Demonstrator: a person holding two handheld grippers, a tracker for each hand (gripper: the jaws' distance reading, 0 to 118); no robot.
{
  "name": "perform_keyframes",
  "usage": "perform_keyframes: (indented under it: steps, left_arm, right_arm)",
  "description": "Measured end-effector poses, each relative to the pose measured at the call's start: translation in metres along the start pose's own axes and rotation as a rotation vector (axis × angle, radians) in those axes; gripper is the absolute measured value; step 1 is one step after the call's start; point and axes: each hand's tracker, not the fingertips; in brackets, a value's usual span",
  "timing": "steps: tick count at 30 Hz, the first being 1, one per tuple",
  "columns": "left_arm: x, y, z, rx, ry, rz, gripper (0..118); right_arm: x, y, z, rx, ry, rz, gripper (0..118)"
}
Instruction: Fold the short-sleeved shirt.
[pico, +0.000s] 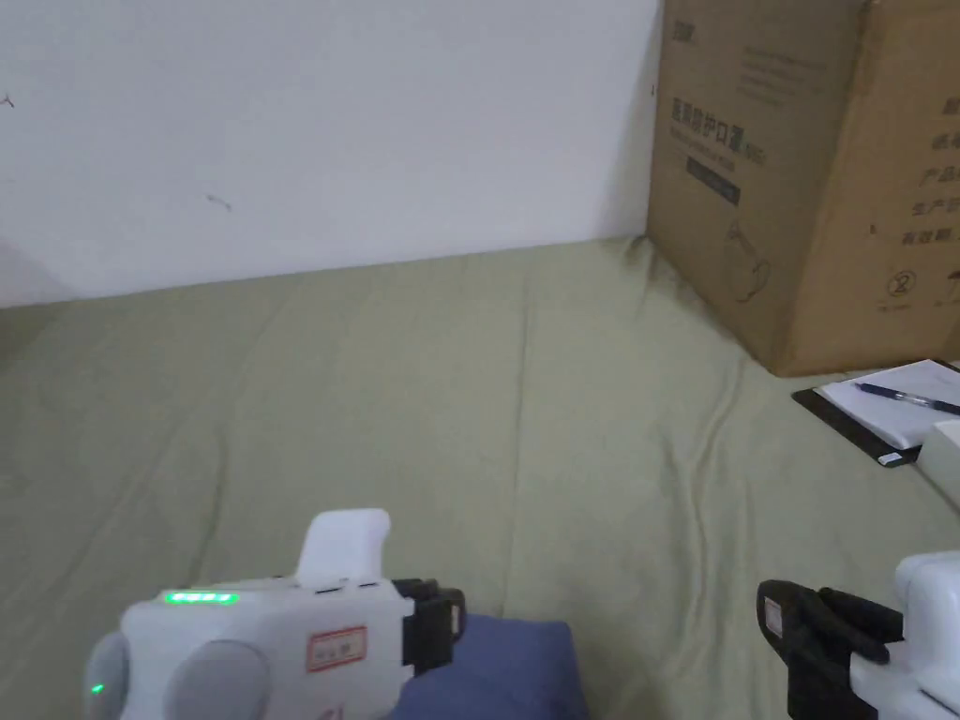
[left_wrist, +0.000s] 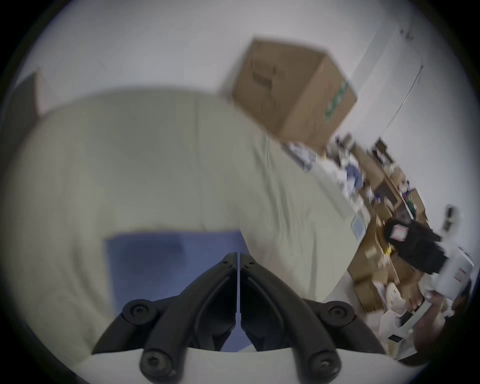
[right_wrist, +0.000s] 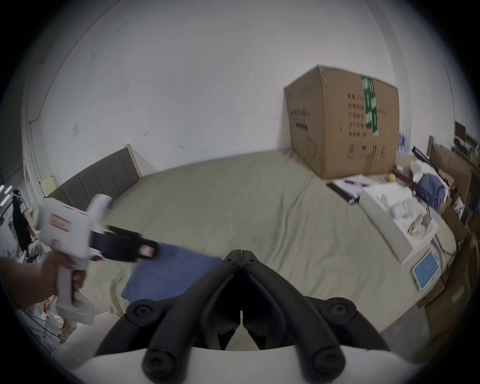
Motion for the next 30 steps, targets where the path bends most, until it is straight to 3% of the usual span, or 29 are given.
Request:
perform_keyframes:
  steps: [5,9,11,14,18,21,22,23,25,28,30]
  left_arm:
    - [0.001,-0.02,0.121,0.441,0.203,-0.067,2]
    - [0.02,-0.046,0.182,0.705,0.503,-0.244,2]
    - [0.026,-0.056,0.195,0.789,0.539,-0.307,2]
    - [0.031,-0.062,0.193,0.77,0.518,-0.322,2]
    - [0.026,-0.078,0.172,0.792,0.51,-0.277,2]
    - [0.009,-0.091,0.147,0.747,0.533,-0.242,0]
    - [0.01,-0.091,0.144,0.697,0.569,-0.221,0]
    - [0.011,-0.095,0.145,0.694,0.564,-0.179,0]
    - [0.018,-0.105,0.156,0.773,0.512,-0.117,0]
    - [0.023,-0.108,0.158,0.772,0.529,-0.154,0]
    - [0.024,-0.109,0.159,0.765,0.536,-0.171,0]
  right_arm:
    - [-0.02,0.013,0.031,0.21,0.021,-0.001,0]
    - [-0.047,0.021,0.061,0.376,0.054,0.035,0]
    - [-0.061,0.022,0.074,0.475,0.04,0.06,0]
    - [-0.079,0.017,0.083,0.597,-0.004,0.088,0]
    - [-0.09,0.003,0.077,0.628,-0.069,0.131,0]
    - [-0.088,-0.023,0.053,0.608,-0.144,0.238,0]
    - [-0.088,-0.026,0.052,0.539,-0.179,0.234,0]
    - [-0.088,-0.029,0.057,0.507,-0.169,0.179,0]
    - [-0.085,-0.04,0.071,0.568,-0.104,0.096,0]
    - [-0.087,-0.04,0.072,0.54,-0.167,0.167,0]
    - [-0.086,-0.039,0.072,0.528,-0.161,0.157,0]
